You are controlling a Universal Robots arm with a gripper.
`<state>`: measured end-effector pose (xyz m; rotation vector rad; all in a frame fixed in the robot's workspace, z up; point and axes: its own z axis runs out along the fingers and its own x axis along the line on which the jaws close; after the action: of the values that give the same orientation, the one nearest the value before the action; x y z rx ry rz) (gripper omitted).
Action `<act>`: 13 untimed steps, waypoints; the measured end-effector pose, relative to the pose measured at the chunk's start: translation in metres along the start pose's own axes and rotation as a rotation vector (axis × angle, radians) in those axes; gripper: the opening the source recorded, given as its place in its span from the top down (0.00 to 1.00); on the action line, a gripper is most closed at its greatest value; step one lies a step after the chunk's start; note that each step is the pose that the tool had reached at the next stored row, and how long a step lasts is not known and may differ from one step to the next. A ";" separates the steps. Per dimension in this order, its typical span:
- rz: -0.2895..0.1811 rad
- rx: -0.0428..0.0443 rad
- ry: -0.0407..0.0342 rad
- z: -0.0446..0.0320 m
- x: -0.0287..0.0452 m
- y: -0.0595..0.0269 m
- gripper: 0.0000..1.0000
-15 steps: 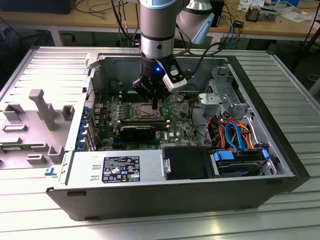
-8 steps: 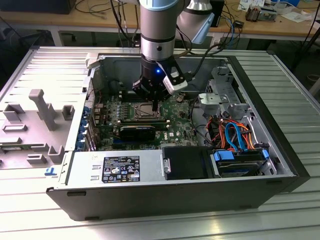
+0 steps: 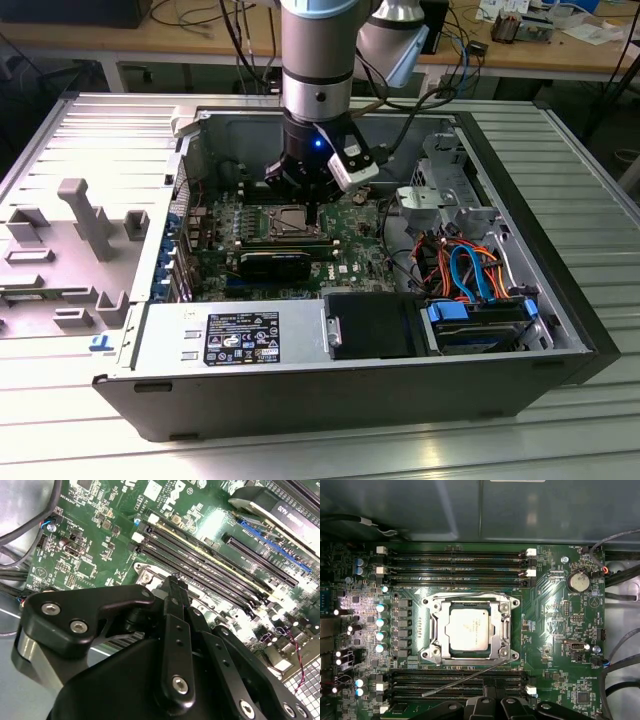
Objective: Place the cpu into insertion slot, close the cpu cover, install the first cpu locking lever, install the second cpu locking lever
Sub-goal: 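Install the second cpu locking lever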
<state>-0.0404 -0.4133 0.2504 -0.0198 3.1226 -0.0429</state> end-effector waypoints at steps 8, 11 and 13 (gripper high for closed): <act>0.000 0.0000 0.0000 0.0000 -0.0006 0.0000 0.89; 0.000 0.0001 0.0000 -0.0001 -0.0007 0.0000 0.89; 0.000 0.0001 0.0005 -0.0018 -0.0007 0.0000 0.89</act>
<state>-0.0398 -0.4133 0.2522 -0.0198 3.1231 -0.0431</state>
